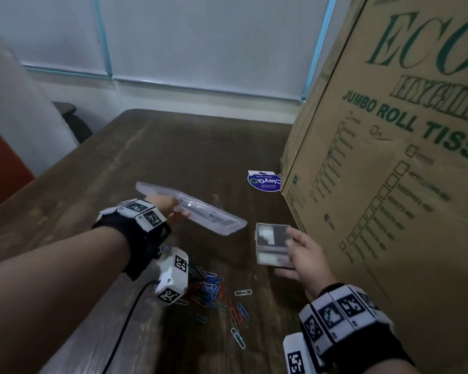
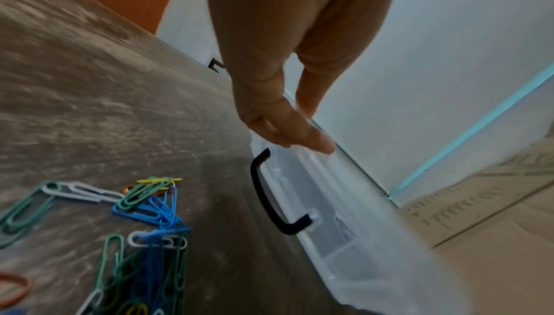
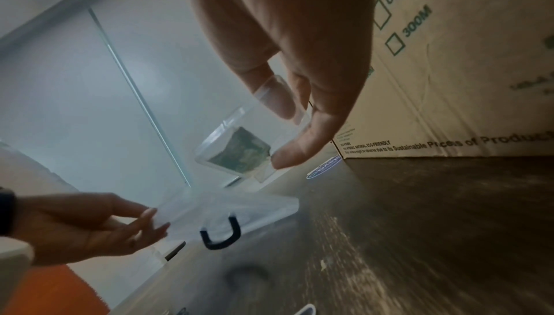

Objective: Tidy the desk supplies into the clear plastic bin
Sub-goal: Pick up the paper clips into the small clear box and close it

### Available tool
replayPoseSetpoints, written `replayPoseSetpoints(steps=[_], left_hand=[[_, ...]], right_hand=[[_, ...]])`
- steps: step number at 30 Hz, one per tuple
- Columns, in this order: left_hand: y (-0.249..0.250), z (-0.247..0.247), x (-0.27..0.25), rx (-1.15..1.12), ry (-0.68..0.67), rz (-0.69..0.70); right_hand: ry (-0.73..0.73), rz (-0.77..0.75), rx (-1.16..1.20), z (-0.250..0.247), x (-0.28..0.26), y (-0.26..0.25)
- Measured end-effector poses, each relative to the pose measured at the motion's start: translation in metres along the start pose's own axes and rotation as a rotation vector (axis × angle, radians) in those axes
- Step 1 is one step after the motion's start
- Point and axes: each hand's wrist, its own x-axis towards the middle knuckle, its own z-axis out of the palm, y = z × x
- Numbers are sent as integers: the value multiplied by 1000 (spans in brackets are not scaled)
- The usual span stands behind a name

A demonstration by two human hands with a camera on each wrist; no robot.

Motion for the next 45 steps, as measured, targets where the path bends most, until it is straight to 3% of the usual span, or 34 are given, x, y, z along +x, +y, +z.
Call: replayPoseSetpoints(steps=[3,6,8,13,16,20,25,28,30,34,36,39,42,45], left_hand=[[-12,7,9,201,-106,-36],[-25,-4,11,851,8,145],[-36,-17,8,1088,17,219],[-79,-28,-5,1282,-214,159],[-85,-16,-34,1208,-373,202],[-57,-4,-51,1012,-342,270],[-40,16,-69,546,-596,77],[-43,13,-65,428,-448,66],[-35,3,-59,361,-337,44],[-14,-20,-60,322,-206,67],[-10,-27,-63,310,-181,75],[-10,-33,-67,343,-184,39],[-13,-37,-70,380,-198,12],[-12,-40,-73,374,-193,35]], right_hand=[[15,-2,-72,1,7,7],[14,-21,-169,1,12,13],[-12,-38,-228,1,15,14],[-70,-46,-381,5,17,14],[-81,-60,-415,9,12,11],[-180,-107,-394,18,6,2],[-298,-197,-283,39,-1,-11],[-323,-87,-194,40,-2,-13],[-361,15,-286,28,-1,-7],[-537,117,-912,1,-1,19],[-572,80,-1224,7,-4,25],[-590,-20,-1434,36,-8,27],[-598,-141,-1438,62,-5,30],[-581,-224,-1154,77,1,40]])
